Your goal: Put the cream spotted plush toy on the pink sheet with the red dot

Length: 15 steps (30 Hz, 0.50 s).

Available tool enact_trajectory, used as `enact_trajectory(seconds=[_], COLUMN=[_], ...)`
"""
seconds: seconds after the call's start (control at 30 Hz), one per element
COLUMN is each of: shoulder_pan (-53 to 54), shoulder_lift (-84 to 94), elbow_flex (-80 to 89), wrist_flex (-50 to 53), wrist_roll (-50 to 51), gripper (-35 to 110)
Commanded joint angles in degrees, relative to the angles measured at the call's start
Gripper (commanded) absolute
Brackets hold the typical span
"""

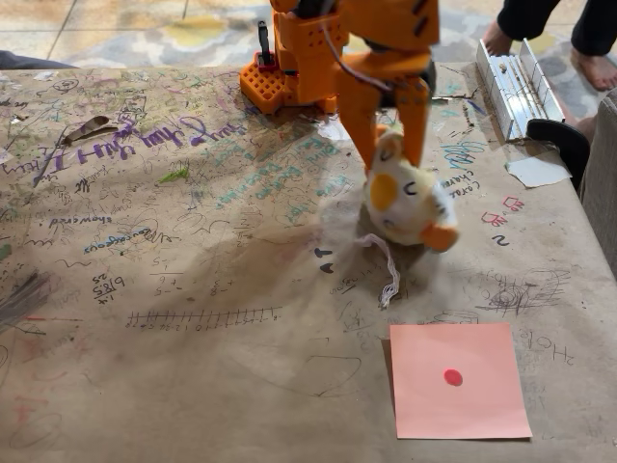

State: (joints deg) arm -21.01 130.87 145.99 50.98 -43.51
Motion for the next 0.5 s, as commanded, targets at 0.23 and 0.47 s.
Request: enact_trajectory(seconds=[0.23,0.47], shoulder_pan=[6.2,4.6], shoulder_lift=[38.8,48.4], elbow_flex=[-18.6,-39.6], wrist_flex=[20.3,32.9], wrist_roll=[0.5,0.0], gripper=[0,0])
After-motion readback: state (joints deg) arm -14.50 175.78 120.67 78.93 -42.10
